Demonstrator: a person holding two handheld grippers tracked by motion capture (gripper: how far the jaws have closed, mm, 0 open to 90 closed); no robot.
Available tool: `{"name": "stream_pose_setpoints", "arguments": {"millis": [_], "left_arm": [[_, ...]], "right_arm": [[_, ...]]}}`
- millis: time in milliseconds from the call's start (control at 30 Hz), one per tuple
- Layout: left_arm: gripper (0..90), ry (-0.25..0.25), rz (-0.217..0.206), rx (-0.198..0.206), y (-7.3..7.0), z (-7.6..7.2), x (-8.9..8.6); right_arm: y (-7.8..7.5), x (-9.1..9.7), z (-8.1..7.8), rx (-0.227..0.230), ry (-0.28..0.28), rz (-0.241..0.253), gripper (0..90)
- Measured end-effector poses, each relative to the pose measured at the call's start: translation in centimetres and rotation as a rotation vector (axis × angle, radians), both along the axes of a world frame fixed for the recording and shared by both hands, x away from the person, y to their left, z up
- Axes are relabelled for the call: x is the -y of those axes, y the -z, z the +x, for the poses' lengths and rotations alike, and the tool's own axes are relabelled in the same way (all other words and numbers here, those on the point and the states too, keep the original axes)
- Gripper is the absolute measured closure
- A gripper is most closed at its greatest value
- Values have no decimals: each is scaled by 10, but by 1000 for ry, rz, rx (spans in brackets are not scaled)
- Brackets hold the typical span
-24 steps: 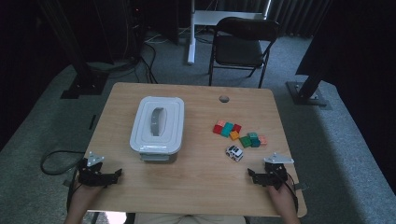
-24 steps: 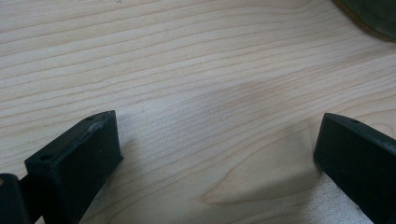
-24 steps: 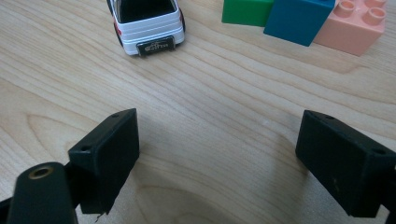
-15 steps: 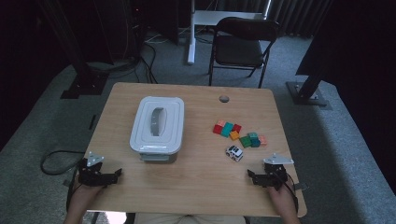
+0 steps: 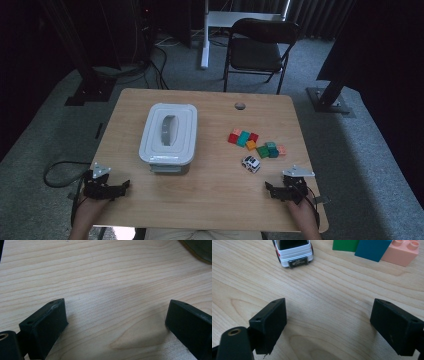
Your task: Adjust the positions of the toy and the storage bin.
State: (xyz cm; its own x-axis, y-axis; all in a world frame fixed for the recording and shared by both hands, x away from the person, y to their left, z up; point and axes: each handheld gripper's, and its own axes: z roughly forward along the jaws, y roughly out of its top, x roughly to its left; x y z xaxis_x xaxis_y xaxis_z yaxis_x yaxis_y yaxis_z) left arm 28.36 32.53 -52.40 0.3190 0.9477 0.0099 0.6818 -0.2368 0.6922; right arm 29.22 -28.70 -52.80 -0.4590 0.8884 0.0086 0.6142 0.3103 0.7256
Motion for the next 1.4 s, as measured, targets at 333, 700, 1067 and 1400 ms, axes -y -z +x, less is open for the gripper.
{"name": "stream_pose_setpoints", "arguments": {"millis": [333,700,1067,1400], "left_arm": [[4,38,8,-17,0,4,3],[5,59,-7,-25,-2,15,8],[5,55,-6,-11,-11,42,15],[5,65,-11,9,-15,69,20]], "right_arm": [[-8,-16,-4,-22,-47,27,128],[-38,-37,11,59,-89,70,129],[-52,-80,40,66,-164,81,134],[-61,-124,72,79,-210,84,136]]}}
